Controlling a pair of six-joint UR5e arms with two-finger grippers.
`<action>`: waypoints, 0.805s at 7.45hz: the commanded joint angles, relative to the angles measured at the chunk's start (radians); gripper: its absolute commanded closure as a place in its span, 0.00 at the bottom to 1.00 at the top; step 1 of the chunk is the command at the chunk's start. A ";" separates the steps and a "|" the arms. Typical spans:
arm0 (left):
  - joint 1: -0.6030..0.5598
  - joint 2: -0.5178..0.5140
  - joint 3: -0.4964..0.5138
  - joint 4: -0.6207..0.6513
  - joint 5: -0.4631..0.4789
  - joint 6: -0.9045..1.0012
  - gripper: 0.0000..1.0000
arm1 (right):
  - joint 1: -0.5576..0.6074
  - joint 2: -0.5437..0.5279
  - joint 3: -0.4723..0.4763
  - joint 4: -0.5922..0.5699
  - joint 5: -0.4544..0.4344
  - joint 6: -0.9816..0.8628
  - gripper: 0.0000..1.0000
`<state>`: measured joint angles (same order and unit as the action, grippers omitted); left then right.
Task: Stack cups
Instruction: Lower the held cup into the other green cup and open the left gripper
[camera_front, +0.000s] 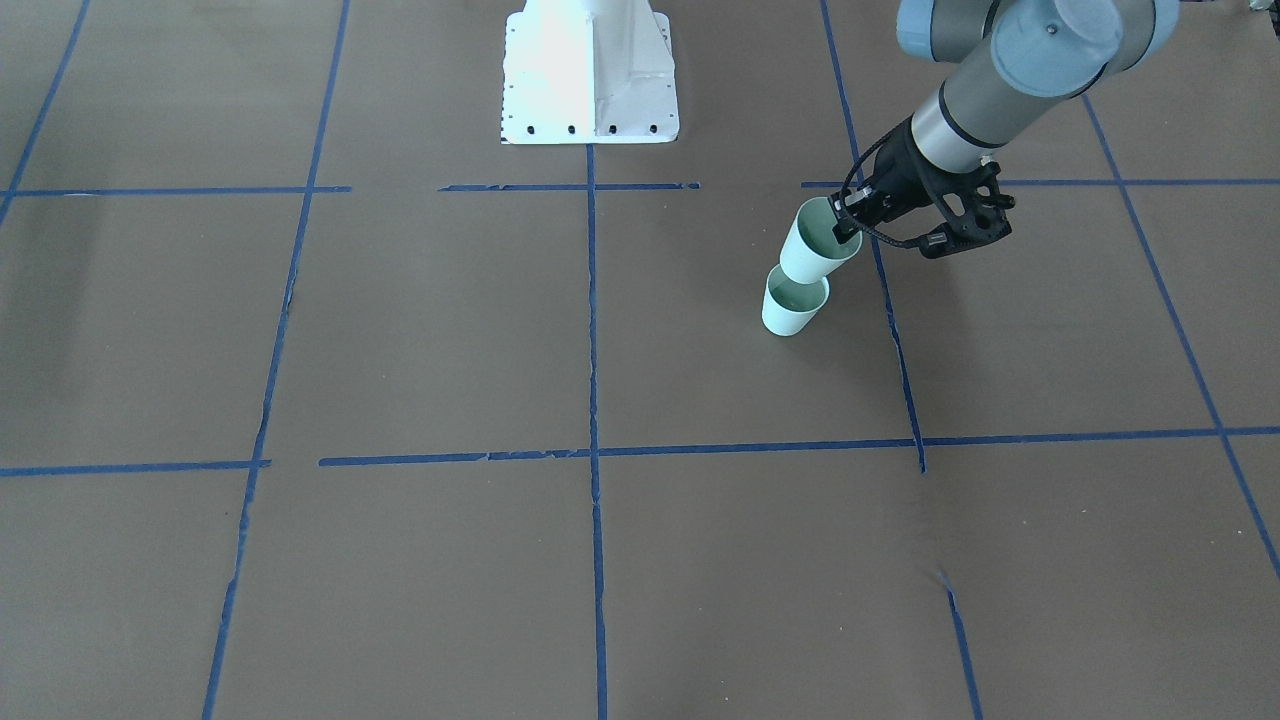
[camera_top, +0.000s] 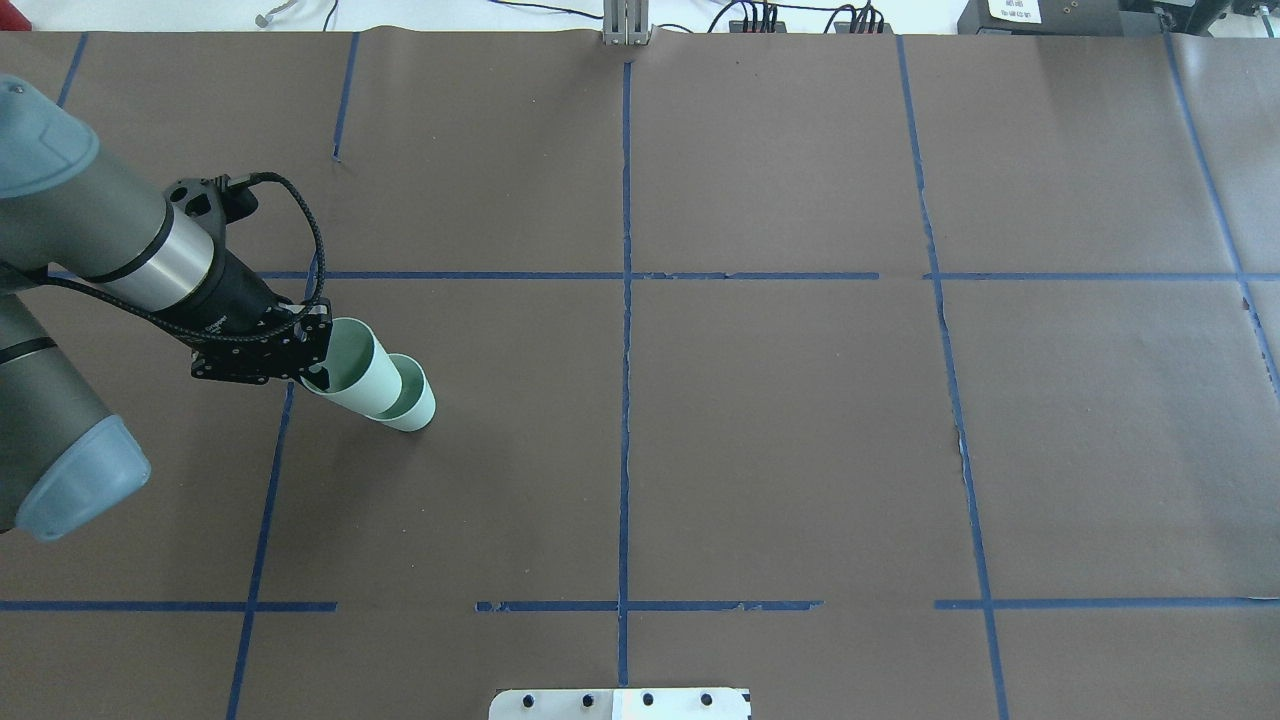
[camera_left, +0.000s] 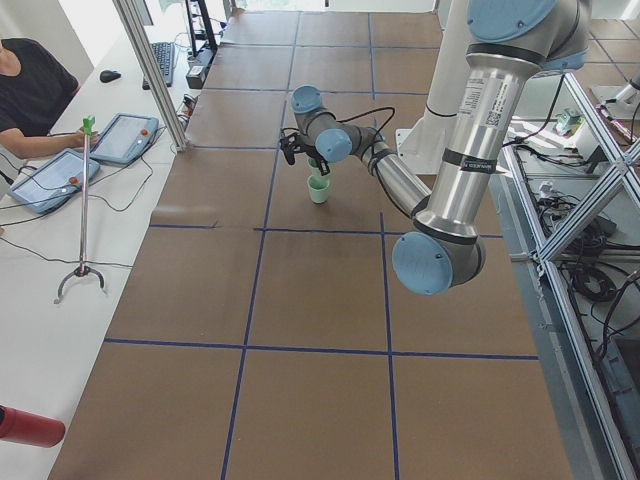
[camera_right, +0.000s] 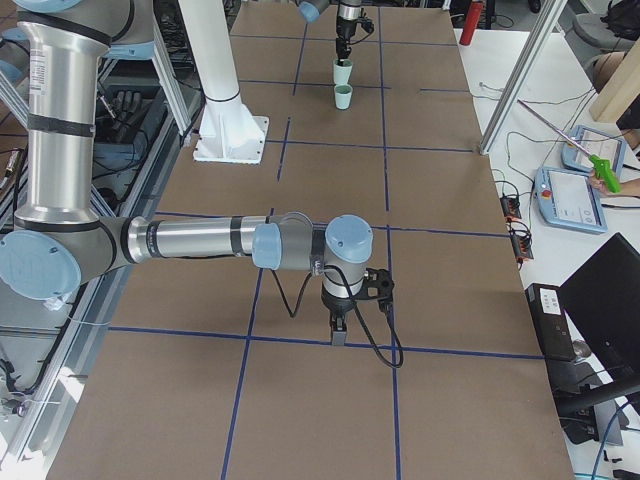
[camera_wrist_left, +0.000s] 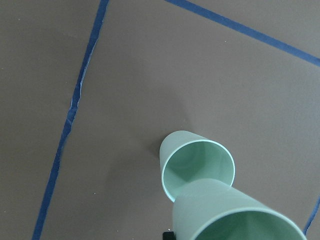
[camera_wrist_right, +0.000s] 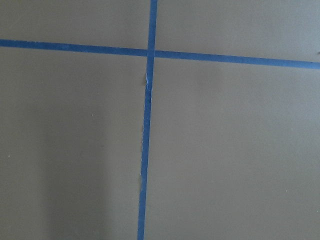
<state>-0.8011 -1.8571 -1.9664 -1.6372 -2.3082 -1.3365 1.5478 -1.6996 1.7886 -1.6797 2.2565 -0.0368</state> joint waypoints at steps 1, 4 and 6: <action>0.002 -0.008 0.038 -0.016 0.007 0.007 1.00 | 0.000 0.000 0.000 0.000 0.000 0.000 0.00; 0.002 -0.014 0.044 -0.020 0.009 0.007 1.00 | 0.000 0.000 0.000 0.000 0.000 0.000 0.00; 0.002 -0.023 0.055 -0.020 0.007 0.007 1.00 | 0.000 0.000 0.000 0.000 0.000 0.000 0.00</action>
<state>-0.7992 -1.8742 -1.9187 -1.6566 -2.3006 -1.3300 1.5478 -1.6996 1.7886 -1.6791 2.2565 -0.0368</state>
